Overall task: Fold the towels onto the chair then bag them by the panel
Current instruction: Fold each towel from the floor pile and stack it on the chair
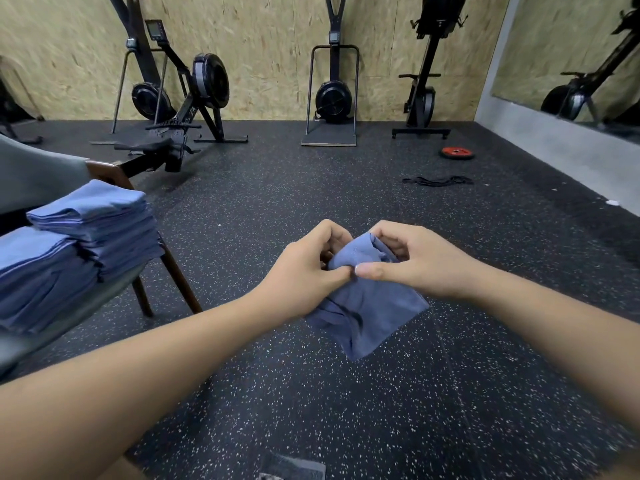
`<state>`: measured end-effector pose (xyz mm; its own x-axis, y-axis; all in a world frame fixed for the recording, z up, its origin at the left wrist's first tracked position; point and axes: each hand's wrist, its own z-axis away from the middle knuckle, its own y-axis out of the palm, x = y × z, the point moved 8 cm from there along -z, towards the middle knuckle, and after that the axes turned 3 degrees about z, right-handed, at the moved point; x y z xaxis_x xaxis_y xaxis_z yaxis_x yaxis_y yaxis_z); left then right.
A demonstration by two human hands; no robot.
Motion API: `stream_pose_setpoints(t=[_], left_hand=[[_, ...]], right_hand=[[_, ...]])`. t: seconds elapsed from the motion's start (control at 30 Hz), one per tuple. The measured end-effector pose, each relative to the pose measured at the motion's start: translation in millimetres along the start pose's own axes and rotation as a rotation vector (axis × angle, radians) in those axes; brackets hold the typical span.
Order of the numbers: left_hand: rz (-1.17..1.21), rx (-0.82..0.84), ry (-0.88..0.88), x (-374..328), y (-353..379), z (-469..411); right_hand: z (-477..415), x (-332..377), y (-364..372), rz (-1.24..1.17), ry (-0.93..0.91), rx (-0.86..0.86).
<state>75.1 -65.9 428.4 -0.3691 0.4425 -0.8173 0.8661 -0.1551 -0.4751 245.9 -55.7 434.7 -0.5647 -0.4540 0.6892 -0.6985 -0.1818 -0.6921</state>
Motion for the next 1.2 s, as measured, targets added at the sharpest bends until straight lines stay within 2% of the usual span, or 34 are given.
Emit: stream_pose_setpoints(t=[0.07, 0.27, 0.63, 0.93, 1.07, 1.2], left_hand=[[0.011, 0.008, -0.005, 4.7, -2.5, -1.2], [0.011, 0.07, -0.032, 18.7, -8.8, -3.6], [-0.017, 0.048, 0.023, 31.2, -33.8, -10.3], [-0.319, 0.05, 0.108, 51.8, -44.5, -13.9], [-0.243, 0.014, 0.023, 52.4, -52.1, -13.0], [-0.133, 0.079, 0.07, 26.4, -36.8, -5.6]], right_hand=[[-0.1, -0.3, 0.6, -0.029, -0.005, -0.001], [-2.2, 0.2, -20.4, -0.037, -0.043, -0.205], [3.2, 3.9, -50.7, 0.008, -0.028, -0.381], [3.4, 8.8, -54.8, 0.01, -0.043, -0.394], [2.9, 5.6, -57.4, -0.017, -0.048, -0.367], [3.0, 5.7, -39.7, -0.017, -0.063, -0.292]])
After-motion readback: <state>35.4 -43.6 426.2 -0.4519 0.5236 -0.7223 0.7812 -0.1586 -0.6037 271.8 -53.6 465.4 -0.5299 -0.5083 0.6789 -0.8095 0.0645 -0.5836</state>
